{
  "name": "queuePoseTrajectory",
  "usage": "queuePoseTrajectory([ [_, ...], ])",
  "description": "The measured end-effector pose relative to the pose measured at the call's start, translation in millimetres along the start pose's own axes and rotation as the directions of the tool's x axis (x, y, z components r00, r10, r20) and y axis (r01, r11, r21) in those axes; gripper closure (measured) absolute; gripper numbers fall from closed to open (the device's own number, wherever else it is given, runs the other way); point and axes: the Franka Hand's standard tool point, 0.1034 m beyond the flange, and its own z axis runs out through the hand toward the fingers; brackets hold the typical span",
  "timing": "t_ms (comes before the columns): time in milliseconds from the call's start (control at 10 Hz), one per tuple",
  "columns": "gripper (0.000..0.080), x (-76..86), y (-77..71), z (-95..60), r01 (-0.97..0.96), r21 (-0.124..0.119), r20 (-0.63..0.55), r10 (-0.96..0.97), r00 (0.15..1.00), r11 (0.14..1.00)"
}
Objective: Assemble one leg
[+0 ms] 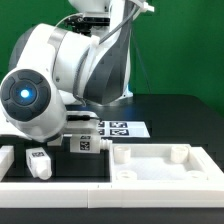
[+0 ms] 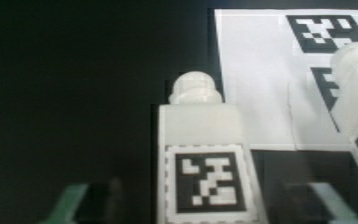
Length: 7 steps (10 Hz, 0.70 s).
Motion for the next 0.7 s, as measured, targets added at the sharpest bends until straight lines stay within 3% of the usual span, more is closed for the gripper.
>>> queuePoseTrajectory([
  [300,0.0515,-0.2,0.0,-0.2,0.000,0.000,0.000,0.000,1.000,1.000],
  [400,0.0515,-9.4,-0.8,-5.8,0.008,0.008,0.010,-0.008,1.000,1.000],
  [600,0.0515,-38.6,-8.0,-38.7,0.013,0.023,-0.021,-0.012,1.000,1.000],
  [700,0.0515,-48.2,-19.8,-53.4,-0.006,0.021,-0.037,0.007,0.999,1.000],
])
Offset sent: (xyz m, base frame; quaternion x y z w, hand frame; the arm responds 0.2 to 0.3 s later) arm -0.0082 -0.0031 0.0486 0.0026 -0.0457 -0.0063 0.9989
